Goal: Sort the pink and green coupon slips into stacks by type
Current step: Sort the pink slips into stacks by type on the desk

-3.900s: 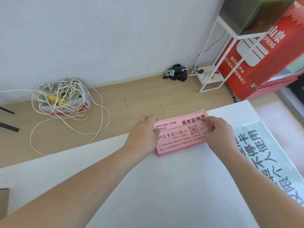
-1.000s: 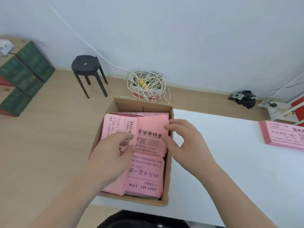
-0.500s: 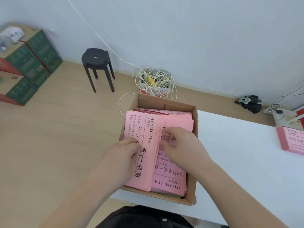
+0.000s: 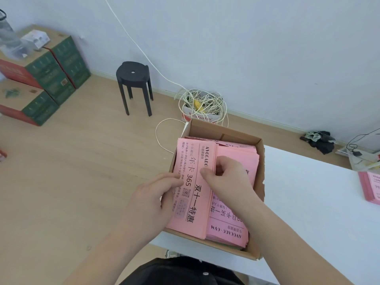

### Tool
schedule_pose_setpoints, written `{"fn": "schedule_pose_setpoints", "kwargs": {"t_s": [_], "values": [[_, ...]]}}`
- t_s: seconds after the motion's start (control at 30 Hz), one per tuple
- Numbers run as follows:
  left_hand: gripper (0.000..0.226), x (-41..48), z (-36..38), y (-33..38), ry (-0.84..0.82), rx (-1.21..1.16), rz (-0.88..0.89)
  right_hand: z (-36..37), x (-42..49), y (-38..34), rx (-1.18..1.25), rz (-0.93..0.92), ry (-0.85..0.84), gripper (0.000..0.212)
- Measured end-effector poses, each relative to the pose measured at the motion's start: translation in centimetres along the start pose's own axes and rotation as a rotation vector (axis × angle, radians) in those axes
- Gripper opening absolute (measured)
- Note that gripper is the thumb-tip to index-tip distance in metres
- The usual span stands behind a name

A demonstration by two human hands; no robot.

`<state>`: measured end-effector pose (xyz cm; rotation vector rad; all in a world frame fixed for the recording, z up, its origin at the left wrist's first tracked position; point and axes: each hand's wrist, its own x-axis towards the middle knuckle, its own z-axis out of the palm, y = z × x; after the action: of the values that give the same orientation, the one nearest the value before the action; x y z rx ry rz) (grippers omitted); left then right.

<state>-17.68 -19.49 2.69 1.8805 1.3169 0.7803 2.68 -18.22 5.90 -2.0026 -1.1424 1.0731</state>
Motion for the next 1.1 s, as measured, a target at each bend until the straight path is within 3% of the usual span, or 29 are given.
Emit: {"fn": "schedule_pose_setpoints", "kwargs": {"t_s": [0.07, 0.2, 0.33, 0.43, 0.53, 0.67, 0.9, 0.97, 1.1], "values": [[0.036, 0.0, -0.2, -0.1, 0.026, -0.020, 0.003, 0.4, -0.7, -0.3, -0.111, -0.070, -0.053, 0.010], [0.038, 0.8, -0.9, 1.5, 0.067, -0.018, 0.004, -1.0, -1.0, -0.8, -0.050, -0.130, -0.035, 0.018], [0.069, 4.2, -2.7, 5.5, 0.145, 0.101, 0.081, -7.0, -1.6, -4.0, -0.294, -0.322, -0.104, 0.021], [0.073, 6.6, -2.1, 9.3, -0.051, -0.117, 0.053, -11.3, -3.2, -5.7, -0.583, -0.400, -0.159, 0.021], [0.045, 7.3, 0.5, 12.7, -0.212, -0.195, 0.097, -14.5, -4.7, -5.2, -0.707, -0.393, -0.124, 0.032], [0.031, 6.4, 5.8, 15.9, -0.202, -0.166, 0.136, -19.5, -6.2, 0.1, -0.501, -0.285, 0.041, 0.028], [0.027, 3.9, 17.1, 17.4, -0.298, -0.169, 0.050, -26.5, -8.7, 13.3, -0.616, 0.000, 0.168, 0.021], [0.026, 2.8, 20.1, 17.5, -0.331, -0.149, 0.026, -27.2, -9.0, 16.4, -0.657, -0.017, 0.212, 0.021], [0.024, 0.8, 24.5, 17.5, -0.303, -0.156, -0.028, -27.5, -9.2, 22.0, -0.746, -0.299, 0.480, 0.027]]}}
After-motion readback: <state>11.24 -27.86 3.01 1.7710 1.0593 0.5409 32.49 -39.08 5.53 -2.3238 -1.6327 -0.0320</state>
